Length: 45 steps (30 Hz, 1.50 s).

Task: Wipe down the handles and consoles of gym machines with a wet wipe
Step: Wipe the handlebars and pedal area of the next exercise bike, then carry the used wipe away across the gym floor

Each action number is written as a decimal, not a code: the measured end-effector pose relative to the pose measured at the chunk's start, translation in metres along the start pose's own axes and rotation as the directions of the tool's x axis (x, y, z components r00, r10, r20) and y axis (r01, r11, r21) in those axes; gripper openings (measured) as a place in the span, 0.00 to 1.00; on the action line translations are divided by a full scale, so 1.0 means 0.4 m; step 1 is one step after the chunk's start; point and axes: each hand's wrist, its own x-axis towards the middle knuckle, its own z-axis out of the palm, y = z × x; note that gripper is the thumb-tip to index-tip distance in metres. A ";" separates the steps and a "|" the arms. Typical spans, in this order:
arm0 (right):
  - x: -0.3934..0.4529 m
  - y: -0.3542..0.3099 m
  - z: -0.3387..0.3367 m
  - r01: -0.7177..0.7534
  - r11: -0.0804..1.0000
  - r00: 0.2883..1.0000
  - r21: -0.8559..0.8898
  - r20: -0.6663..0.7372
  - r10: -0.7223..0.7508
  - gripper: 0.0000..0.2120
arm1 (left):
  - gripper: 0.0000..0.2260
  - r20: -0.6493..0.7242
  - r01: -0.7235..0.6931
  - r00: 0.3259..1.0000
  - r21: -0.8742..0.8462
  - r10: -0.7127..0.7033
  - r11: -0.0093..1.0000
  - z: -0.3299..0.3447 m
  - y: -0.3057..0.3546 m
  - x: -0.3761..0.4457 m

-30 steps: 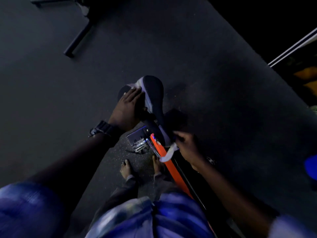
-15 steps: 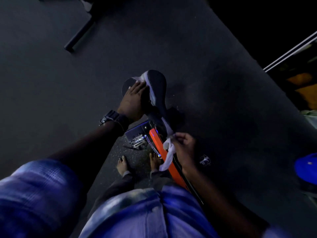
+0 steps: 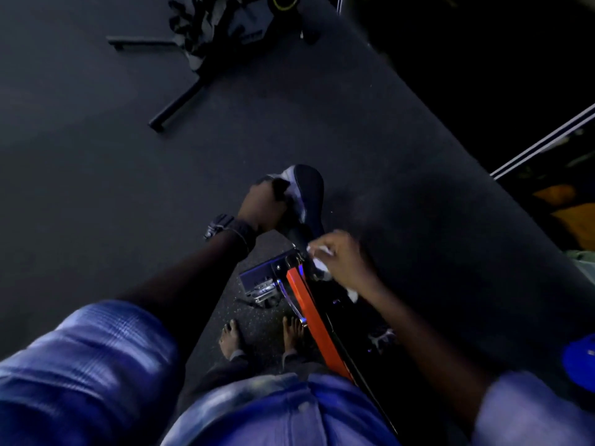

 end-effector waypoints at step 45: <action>0.136 -2.286 1.210 0.900 0.166 0.086 0.403 0.209 -0.974 0.12 | 0.11 -0.797 -0.057 -0.355 -0.504 -0.489 0.862 -1.688 -0.922 -1.216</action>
